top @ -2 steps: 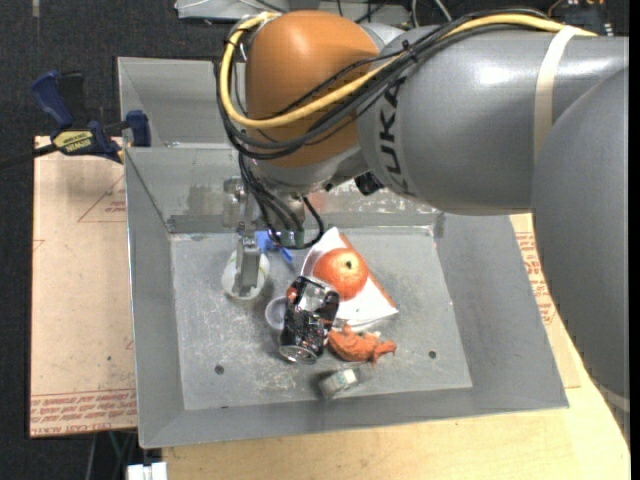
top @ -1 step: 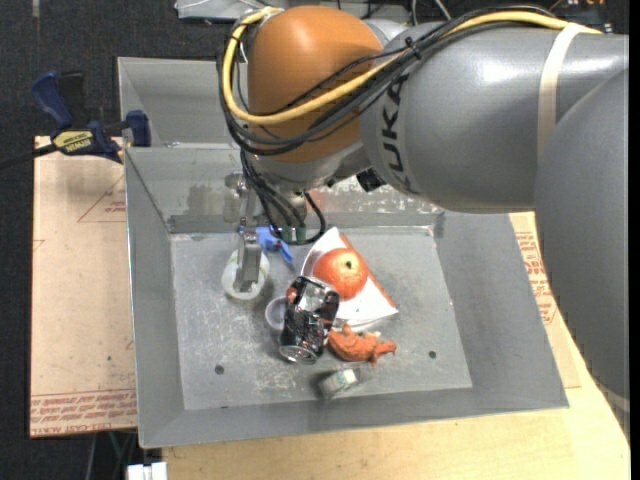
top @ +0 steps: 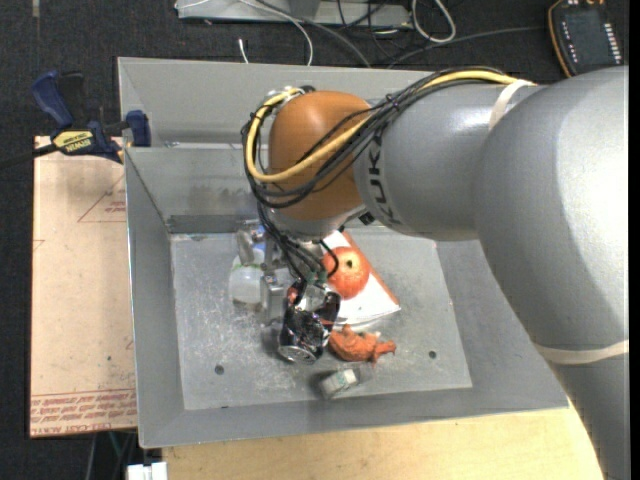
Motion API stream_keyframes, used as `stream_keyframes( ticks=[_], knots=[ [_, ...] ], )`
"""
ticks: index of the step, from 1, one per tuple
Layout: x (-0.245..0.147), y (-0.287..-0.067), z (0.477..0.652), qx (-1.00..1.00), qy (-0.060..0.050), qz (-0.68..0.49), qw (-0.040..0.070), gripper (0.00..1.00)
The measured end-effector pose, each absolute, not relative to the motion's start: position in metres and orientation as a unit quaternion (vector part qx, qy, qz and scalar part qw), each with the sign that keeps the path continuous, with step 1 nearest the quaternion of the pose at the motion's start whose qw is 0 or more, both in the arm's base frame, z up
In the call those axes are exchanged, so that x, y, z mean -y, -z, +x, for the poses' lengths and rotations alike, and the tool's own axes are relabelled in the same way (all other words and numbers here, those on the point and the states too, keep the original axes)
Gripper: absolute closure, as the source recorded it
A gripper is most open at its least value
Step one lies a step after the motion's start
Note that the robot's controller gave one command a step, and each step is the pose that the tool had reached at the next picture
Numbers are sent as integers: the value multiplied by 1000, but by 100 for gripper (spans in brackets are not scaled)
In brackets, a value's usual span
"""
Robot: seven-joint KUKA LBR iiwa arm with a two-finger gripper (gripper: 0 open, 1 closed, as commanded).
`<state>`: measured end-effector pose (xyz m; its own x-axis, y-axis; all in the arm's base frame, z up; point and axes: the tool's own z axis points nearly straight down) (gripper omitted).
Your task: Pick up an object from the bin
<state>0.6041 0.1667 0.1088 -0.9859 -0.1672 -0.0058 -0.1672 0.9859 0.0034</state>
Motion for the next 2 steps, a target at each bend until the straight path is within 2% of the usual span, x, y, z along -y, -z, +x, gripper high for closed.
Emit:
stream_keyframes(
  ticks=[1, 2],
  knots=[
    [-155, -163, 600, -994, -3, -113, 7, 0],
    [-165, -102, 603, -995, -5, -95, 11, 0]
  ],
)
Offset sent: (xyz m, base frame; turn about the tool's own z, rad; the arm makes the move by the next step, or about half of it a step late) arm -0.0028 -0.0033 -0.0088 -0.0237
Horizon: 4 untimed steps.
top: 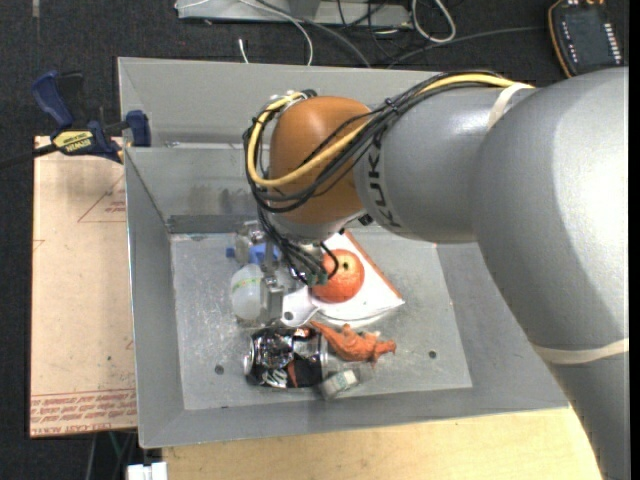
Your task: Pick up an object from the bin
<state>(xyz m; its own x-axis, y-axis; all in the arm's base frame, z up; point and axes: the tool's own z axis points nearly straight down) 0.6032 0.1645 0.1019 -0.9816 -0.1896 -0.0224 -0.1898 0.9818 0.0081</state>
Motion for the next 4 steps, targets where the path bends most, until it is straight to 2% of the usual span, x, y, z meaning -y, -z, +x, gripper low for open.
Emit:
stream_keyframes(
  ticks=[1, 2, 4],
  knots=[
    [-176, -70, 621, -943, -2, -333, 12, 0],
    [-170, -72, 612, -992, -6, -126, 13, 100],
    [-170, -80, 610, -992, -6, -125, 10, 100]
  ],
)
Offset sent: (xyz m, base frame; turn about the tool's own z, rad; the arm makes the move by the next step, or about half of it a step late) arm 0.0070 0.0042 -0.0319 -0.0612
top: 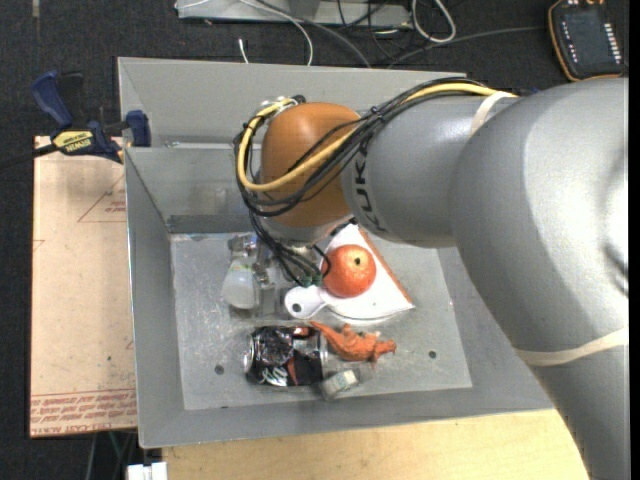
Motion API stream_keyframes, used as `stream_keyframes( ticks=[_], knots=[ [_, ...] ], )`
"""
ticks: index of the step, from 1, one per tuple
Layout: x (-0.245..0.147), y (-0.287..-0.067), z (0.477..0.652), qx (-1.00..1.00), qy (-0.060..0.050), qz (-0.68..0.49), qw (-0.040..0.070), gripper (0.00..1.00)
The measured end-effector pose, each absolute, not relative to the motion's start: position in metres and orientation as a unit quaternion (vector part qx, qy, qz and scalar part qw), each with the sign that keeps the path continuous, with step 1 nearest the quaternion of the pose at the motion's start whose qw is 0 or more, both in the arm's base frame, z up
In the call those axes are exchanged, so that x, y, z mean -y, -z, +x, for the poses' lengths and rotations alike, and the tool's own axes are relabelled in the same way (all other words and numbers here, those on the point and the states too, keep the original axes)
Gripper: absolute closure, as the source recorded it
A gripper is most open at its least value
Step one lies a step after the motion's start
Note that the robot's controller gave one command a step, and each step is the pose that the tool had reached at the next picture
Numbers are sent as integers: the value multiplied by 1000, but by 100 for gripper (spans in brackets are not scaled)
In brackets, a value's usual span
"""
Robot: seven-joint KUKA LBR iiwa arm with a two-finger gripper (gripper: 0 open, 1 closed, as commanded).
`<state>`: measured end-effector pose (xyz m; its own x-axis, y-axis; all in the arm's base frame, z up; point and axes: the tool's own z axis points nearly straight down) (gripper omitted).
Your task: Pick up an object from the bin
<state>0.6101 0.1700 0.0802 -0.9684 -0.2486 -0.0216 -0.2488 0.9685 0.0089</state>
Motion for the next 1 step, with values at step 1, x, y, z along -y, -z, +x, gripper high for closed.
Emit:
stream_keyframes(
  ticks=[1],
  knots=[
    [-170, -114, 609, -992, -6, -125, 9, 100]
  ],
)
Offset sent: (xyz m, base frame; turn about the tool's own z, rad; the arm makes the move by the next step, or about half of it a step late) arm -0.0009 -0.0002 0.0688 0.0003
